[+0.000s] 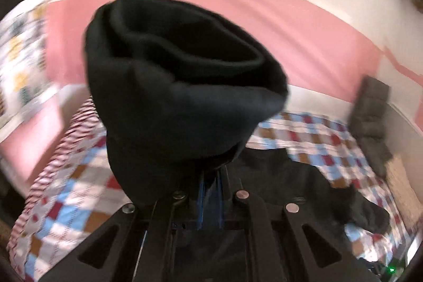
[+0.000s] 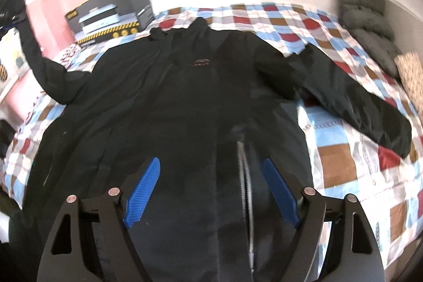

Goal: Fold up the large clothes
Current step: 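Fold the held sleeve across the jacket body with the left gripper, release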

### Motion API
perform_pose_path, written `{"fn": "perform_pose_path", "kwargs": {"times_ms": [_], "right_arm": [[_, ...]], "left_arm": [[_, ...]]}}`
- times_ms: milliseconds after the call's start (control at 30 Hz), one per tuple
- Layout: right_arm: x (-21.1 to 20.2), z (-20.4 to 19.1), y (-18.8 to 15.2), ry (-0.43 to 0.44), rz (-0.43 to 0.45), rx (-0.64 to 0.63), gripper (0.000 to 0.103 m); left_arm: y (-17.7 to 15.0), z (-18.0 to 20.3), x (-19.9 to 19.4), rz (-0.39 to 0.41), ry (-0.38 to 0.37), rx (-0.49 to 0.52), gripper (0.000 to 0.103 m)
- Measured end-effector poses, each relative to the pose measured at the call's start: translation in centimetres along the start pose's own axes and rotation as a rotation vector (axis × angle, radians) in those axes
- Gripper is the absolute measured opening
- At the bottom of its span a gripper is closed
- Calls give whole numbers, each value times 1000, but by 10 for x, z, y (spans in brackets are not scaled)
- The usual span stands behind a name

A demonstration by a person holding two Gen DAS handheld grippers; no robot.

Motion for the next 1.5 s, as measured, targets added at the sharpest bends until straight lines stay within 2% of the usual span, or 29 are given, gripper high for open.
{"fn": "perform_pose_path", "kwargs": {"times_ms": [133, 333, 567, 733, 767, 800, 867, 933, 1033, 1100, 1233, 1367, 1400, 1433, 1467, 1500], "right_arm": [[4, 21, -5, 13, -7, 58, 81], [13, 44, -15, 42, -42, 114, 81], [27, 65, -28, 32, -87, 161, 81], [34, 68, -32, 40, -111, 177, 81], [34, 68, -30, 45, -109, 178, 81], [33, 67, -27, 51, -104, 180, 81], [34, 66, -21, 55, -96, 180, 81], [35, 64, -12, 65, -85, 184, 81], [39, 59, 0, 83, -81, 197, 81], [42, 55, 12, 105, -70, 201, 81], [59, 42, 41, 145, -52, 196, 81], [94, 30, 73, 200, -61, 217, 81], [106, 24, 83, 212, -66, 217, 81], [118, 20, 91, 217, -72, 216, 75], [126, 17, 96, 219, -79, 218, 67], [136, 14, 102, 225, -95, 222, 42]], "left_arm": [[-14, 81, 36, -52, -117, 69, 8], [-77, 168, 94, -191, -249, 147, 8], [-161, 207, 156, -381, -304, 164, 9], [-200, 222, 176, -502, -347, 132, 18], [-202, 222, 173, -503, -366, 112, 24], [-200, 221, 168, -501, -394, 91, 46], [-193, 223, 154, -498, -509, 18, 85], [-182, 221, 137, -479, -557, -7, 86], [-166, 203, 120, -432, -531, 9, 86], [-156, 178, 114, -396, -494, 3, 86], [-141, 99, 121, -348, -348, -51, 85], [-141, 8, 138, -372, -167, -162, 71], [-142, -10, 140, -375, -141, -190, 66], [-143, -26, 143, -375, -120, -217, 63], [-145, -39, 146, -375, -104, -238, 55], [-147, -49, 148, -375, -88, -250, 48]]}}
Point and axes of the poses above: each gripper's, at about its wrist camera, not at the fingertips, and x roughly the way its jaws point, z to its right, y to its top, the point moved 10 cm from there along x, roughly the way its jaws point
